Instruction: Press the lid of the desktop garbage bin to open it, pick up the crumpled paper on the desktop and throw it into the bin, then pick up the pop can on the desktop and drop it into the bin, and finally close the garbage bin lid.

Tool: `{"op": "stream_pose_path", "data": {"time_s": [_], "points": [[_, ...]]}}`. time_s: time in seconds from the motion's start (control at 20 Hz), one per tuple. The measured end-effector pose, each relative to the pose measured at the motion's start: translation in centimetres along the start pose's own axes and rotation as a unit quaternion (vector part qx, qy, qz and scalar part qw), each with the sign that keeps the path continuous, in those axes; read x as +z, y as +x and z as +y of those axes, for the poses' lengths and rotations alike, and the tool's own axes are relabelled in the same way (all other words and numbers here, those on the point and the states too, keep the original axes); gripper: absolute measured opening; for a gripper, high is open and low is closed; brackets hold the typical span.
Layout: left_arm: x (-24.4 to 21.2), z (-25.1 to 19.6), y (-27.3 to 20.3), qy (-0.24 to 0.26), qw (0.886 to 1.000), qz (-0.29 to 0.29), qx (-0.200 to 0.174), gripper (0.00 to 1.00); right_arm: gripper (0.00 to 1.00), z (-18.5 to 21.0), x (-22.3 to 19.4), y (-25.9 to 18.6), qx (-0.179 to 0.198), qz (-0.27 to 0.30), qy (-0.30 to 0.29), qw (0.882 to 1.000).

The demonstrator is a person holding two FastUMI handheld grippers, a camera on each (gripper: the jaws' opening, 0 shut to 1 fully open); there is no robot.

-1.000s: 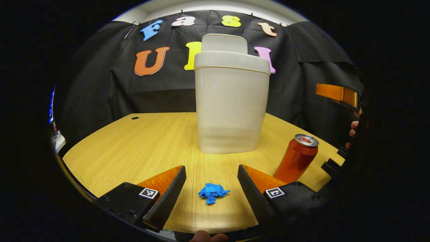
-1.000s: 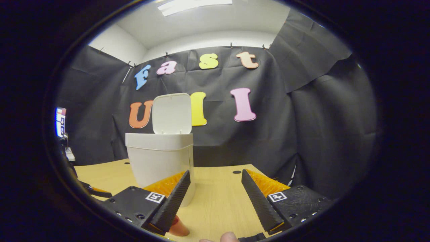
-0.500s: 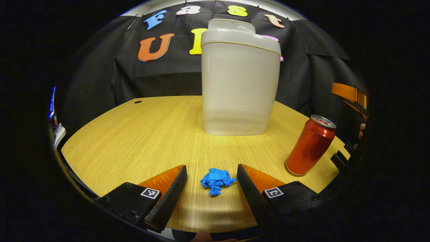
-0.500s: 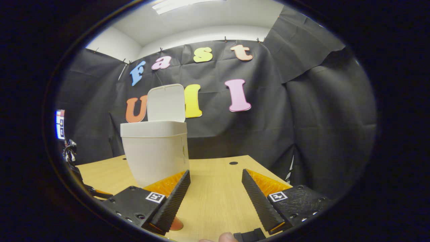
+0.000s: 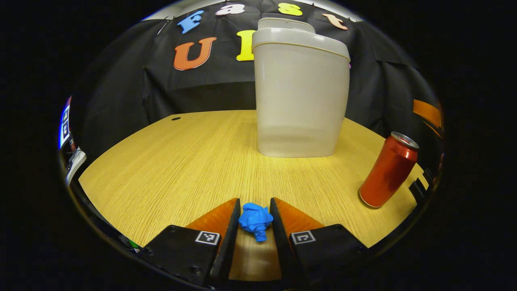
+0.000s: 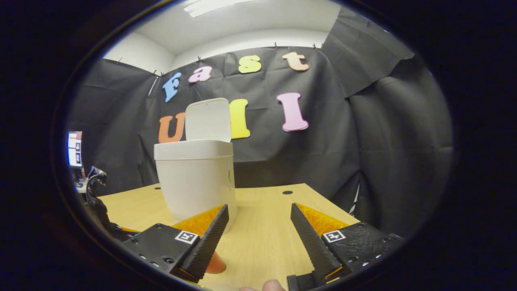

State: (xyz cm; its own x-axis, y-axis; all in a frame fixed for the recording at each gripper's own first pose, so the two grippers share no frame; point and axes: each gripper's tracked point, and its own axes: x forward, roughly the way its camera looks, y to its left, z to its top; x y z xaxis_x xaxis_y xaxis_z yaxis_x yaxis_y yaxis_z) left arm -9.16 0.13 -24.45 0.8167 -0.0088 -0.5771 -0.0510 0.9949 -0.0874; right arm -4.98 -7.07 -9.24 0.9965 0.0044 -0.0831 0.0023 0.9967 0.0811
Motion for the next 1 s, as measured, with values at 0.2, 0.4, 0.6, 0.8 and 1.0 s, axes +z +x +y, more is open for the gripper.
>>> {"op": "stream_pose_path", "data": {"time_s": [0.2,0.4,0.6,0.8,1.0], "points": [[0.0,0.0,0.0,0.008,1.000,-0.018,-0.005,0.34,0.96,1.3,0.1,-1.0,0.024,-0.011,-0.008,1.000],[0.2,0.0,0.1,-0.002,0.999,-0.036,-0.019,0.26,0.99,2.0,-1.7,-2.4,0.034,0.005,-0.014,0.999],[0.8,-0.7,0.2,0.000,0.999,-0.043,-0.028,0.25,0.96,2.7,-3.3,-4.5,0.044,0.025,-0.010,0.999],[3.0,-0.7,-0.2,0.008,0.997,-0.070,-0.026,0.24,0.96,2.8,-4.5,-6.0,0.040,0.038,-0.009,0.998],[4.3,-0.5,-0.6,0.008,0.996,-0.088,-0.015,0.25,0.96,4.0,-7.4,-6.8,0.049,0.072,-0.010,0.996]]}}
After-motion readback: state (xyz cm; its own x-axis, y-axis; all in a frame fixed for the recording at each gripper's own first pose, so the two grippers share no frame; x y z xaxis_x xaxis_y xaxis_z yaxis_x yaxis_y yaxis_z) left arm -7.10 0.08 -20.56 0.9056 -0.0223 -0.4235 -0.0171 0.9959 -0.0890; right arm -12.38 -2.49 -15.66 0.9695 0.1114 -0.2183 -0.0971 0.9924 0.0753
